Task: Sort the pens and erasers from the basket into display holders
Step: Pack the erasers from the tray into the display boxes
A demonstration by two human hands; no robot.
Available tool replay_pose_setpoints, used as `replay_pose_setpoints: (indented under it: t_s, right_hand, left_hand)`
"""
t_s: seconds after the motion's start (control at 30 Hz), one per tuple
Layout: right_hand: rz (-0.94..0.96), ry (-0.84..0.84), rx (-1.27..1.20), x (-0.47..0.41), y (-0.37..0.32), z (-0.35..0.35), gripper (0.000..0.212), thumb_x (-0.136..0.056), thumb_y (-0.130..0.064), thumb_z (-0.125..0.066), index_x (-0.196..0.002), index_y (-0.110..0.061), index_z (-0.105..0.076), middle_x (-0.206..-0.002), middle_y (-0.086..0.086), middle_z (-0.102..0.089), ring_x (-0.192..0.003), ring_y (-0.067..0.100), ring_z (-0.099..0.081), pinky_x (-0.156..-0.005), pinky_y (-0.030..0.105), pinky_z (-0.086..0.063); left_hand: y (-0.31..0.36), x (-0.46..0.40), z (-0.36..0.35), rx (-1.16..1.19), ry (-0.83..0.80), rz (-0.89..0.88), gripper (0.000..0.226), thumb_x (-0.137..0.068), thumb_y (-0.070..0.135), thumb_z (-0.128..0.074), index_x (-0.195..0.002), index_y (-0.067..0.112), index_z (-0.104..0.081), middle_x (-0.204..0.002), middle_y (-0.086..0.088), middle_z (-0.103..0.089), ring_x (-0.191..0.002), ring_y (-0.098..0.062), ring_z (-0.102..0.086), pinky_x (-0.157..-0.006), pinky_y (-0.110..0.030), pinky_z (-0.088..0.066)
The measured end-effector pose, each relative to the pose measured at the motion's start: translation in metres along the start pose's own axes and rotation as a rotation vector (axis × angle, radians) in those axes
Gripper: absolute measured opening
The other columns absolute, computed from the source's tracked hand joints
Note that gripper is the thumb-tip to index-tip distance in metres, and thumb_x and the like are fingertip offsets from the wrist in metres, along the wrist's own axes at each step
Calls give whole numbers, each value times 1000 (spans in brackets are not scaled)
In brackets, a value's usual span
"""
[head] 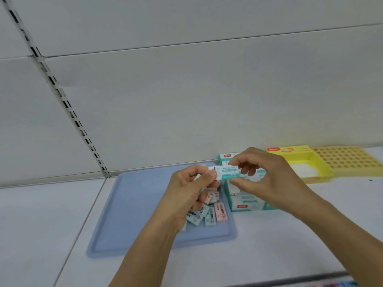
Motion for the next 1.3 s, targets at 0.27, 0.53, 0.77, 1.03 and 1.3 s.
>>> replay_pose_setpoints:
  t_s: [0.27,0.53,0.77,1.03,1.3]
  right_hand:
    - [-297,-131,-27,45,72,10,26,-72,-8,-82,-83,-27,-68,-78,-10,-63,-69,7,-55,-63,11,-40]
    - [-190,-136,82,50,74,-5,20,-78,-20,-79,-97,-23,-73,-90,-12,-63,-88,9,-60,-76,22,-50]
    - [-12,-119,363,55,59,-16,25,-89,-49,-59,-87,-30,-75,-92,-13,-54,-89,3,-43,-65,14,-38]
    - [121,47,295,27,4,-6,39,-92,-28,-52,-130,-32,-51,-119,-8,-52,-104,9,-48,-80,34,-51]
    - [390,-201,501,19,-9,-16,28,-88,-21,-48,-107,-25,-67,-103,-5,-68,-92,22,-60,-68,42,-54]
  left_hand:
    - [-14,-5,-5,374,136,98,25,-93,11,-46,-101,1,-67,-73,-12,-66,-55,-17,-47,-57,-32,-34]
    - [-19,0,-9,525,108,98,26,-100,18,-48,-118,10,-65,-91,-11,-71,-65,-16,-59,-57,-27,-52]
    - [-19,4,-19,682,47,142,39,-96,36,-48,-121,9,-63,-105,-13,-72,-74,-19,-59,-58,-27,-50]
    - [-20,-1,-41,725,-92,167,65,-98,56,-31,-127,4,-58,-122,-17,-66,-110,-28,-64,-95,-42,-50]
    - [-15,3,-72,421,-285,174,69,-95,59,-31,-130,6,-57,-121,-16,-66,-110,-26,-64,-100,-41,-50]
Point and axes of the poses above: each hand's wrist, its own x-axis away from the middle knuckle, its own z-axis out of the back of the hand, y = z × x, the point moved 9 cm from there along -x, towards the middle knuckle
